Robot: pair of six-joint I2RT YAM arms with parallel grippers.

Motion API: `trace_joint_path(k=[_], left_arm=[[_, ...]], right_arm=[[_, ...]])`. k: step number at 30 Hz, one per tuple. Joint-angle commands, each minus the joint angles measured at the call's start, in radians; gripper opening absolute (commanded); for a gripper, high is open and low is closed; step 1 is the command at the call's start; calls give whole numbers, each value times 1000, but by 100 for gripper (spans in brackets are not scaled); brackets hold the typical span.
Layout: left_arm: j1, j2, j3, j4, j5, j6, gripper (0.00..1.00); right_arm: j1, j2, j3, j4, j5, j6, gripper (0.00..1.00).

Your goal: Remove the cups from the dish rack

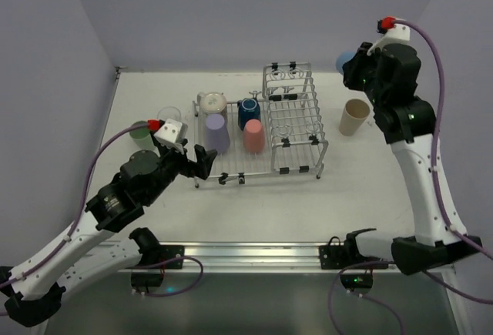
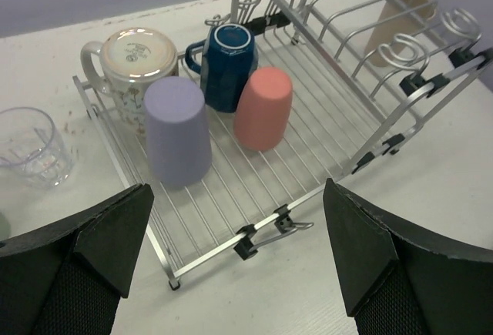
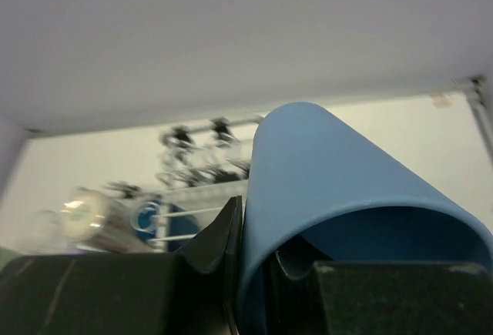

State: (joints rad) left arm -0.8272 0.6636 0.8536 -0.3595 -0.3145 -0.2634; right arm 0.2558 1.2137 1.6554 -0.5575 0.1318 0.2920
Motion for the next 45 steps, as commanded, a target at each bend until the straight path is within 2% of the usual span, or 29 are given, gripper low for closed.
trace_joint_path(k=[1,5,10,24,41,45], left_arm=[[-3,-39,-20,-20,-17,59,100],[-1,-41,-47,7,3,62,100],[6,-27,-71,24,49,59,100],[59,-19,-91,34,106,50,100],[106,14,-93,40,138,47,100],[118,25,-93,39,140,47,100]], right_arm=[[-82,133,42,-277,117,-114,0],[-147,245,104,-376,58,-129,0],[-177,398,178,-441,112,-140,0],[-236,575,306,-453,51,-168,0],[-251,754,356,-435,-21,-182,0],[-251,796,363,-430,-34,-183,5]])
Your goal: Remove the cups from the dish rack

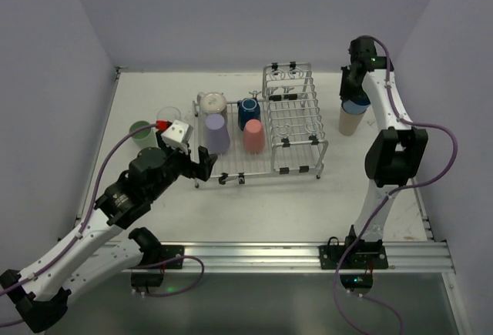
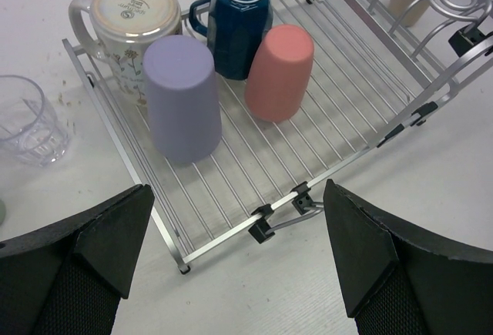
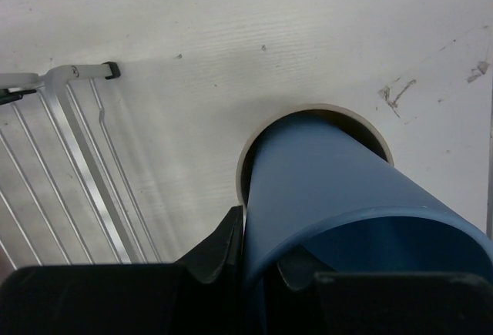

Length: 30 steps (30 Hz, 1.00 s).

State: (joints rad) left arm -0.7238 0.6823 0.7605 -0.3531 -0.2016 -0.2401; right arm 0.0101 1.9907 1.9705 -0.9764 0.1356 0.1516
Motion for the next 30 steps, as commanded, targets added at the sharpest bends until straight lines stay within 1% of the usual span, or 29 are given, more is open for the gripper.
trace_joint_path(k=[1,4,5,9,10,11,14,15,17,18,19,20,21,22,23,24,25,26,27,28,29,30], left_arm=[[17,10,0,34,28,25,100],[29,25,2,34,39,25,100],[34,32,3,36,45,24,100],[53,51,7,40,57,22,100],[57,56,7,40,60,22,100],[58,65,8,40,67,19,100],[66,91,20,43,74,10,100],[69,97,31,45,74,5,100],[70,117,45,43,64,-7,100],[73,123,51,39,57,-13,100],[73,131,68,37,50,-27,100],[73,146,75,32,28,-36,100],[72,158,83,29,19,-45,100],[73,169,100,29,1,-66,100],[72,196,109,31,-10,-76,100],[73,212,118,39,-21,-83,100],[73,229,129,45,-31,-97,100],[72,262,146,52,-63,-103,100],[70,281,151,74,-82,-108,100],[72,299,157,86,-99,-107,100],[70,345,166,109,-140,-104,100],[70,374,174,117,-154,-100,100]], right_arm=[[-6,26,48,-5,-42,-44,9],[-6,51,51,-1,-42,-46,21],[-6,59,51,2,-42,-49,27],[-6,63,51,11,-28,-47,38],[-6,60,51,15,-27,-49,43],[-6,57,50,16,-24,-47,51],[-6,24,38,34,-37,-44,61],[-6,-9,31,56,-54,-43,66],[-6,-47,18,70,-82,-34,70],[-6,-68,10,88,-120,-30,74],[-6,-120,1,100,-129,-18,77],[-6,-153,-33,119,-129,-8,78],[-6,-188,-60,169,-164,3,81],[-4,-276,-94,201,-174,29,85],[-4,-327,-187,244,-183,51,87],[-1,-384,-249,349,-198,69,89],[2,-442,-310,404,-249,107,92],[5,-552,-428,454,-275,132,94],[8,-610,-488,555,-300,155,99],[19,-663,-545,600,-324,196,99],[24,-764,-649,640,-355,222,99],[30,-815,-709,732,-373,247,99]])
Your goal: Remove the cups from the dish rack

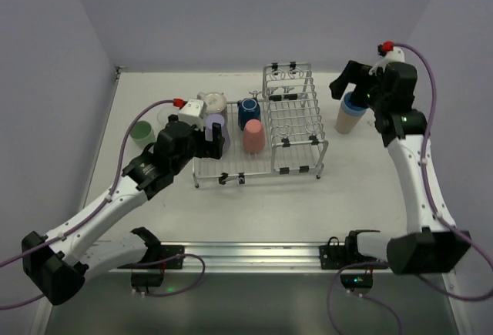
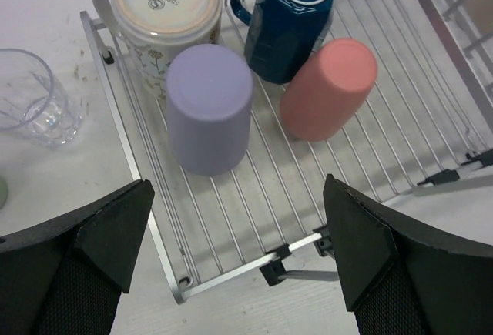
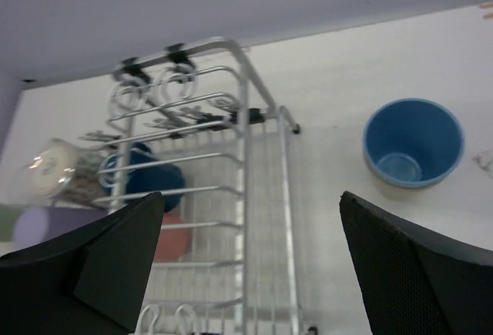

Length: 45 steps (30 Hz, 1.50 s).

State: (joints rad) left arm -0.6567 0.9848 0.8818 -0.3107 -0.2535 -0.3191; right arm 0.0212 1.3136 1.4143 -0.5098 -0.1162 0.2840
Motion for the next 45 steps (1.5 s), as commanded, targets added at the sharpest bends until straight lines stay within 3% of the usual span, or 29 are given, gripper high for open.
trace_joint_path(k=[1,4,7,11,19,22,25,26,29,40,45], left_arm=[[3,101,66,73,-131,-15,100],[3,198,97,99,-194,-15,100],[5,245,95,169,-262,3,100],[8,326,121,234,-286,31,100],[19,475,181,277,-274,52,96],[25,494,187,283,-268,55,86],[31,497,186,283,-263,51,58],[31,486,181,272,-260,45,42],[29,392,148,289,-227,29,31],[29,-99,60,292,12,-95,24],[31,-242,5,401,97,-197,23]], right_arm=[[32,-189,-210,313,-146,163,99],[71,-365,-434,497,-241,251,99],[115,-453,-535,504,-279,276,99],[180,-507,-577,576,-315,310,99],[192,-476,-557,554,-326,293,99],[192,-479,-554,551,-323,290,99],[192,-487,-552,551,-329,296,99],[194,-490,-551,553,-339,299,99],[204,-491,-546,571,-358,325,99],[460,-380,-497,764,-362,457,99],[546,-295,-480,930,-388,569,99]])
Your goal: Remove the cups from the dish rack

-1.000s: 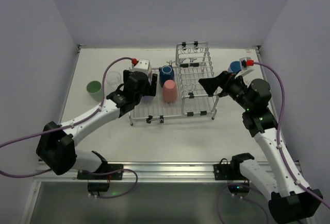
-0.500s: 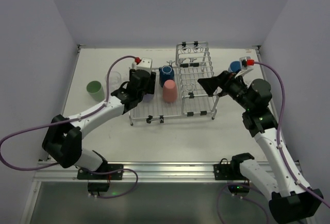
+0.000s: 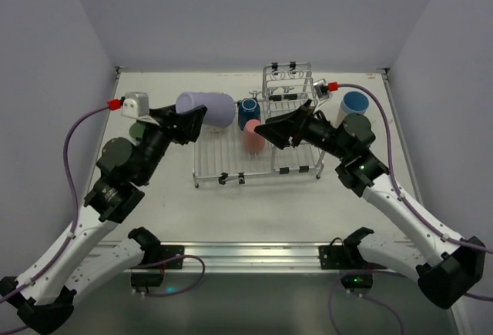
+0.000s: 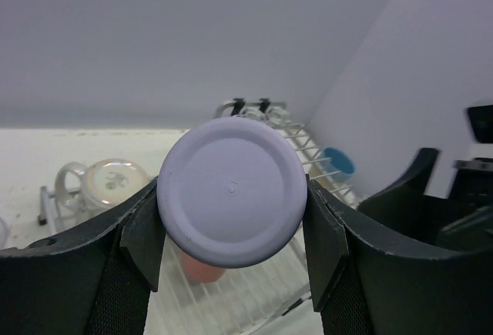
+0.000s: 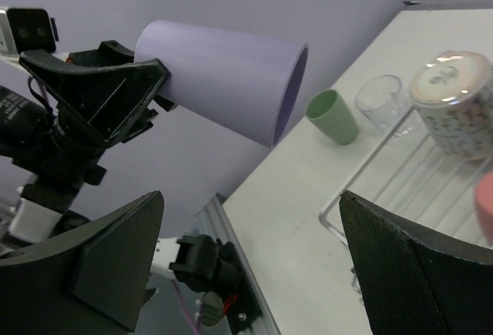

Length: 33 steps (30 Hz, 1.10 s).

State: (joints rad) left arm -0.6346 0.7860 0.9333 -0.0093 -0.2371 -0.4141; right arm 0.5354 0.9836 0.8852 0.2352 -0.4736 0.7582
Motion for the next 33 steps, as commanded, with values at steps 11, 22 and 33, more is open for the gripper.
trace_joint_path(k=[11,22,33], left_arm=[[7,-131,-168,382,308,-275,21],[7,-148,-214,390,355,-284,86],[7,-222,-116,-116,184,-19,100]], right_arm=[[123,222,150,436,-131,274,95],[126,270,158,586,-51,369,0],[-44,135,457,-354,392,-253,0]])
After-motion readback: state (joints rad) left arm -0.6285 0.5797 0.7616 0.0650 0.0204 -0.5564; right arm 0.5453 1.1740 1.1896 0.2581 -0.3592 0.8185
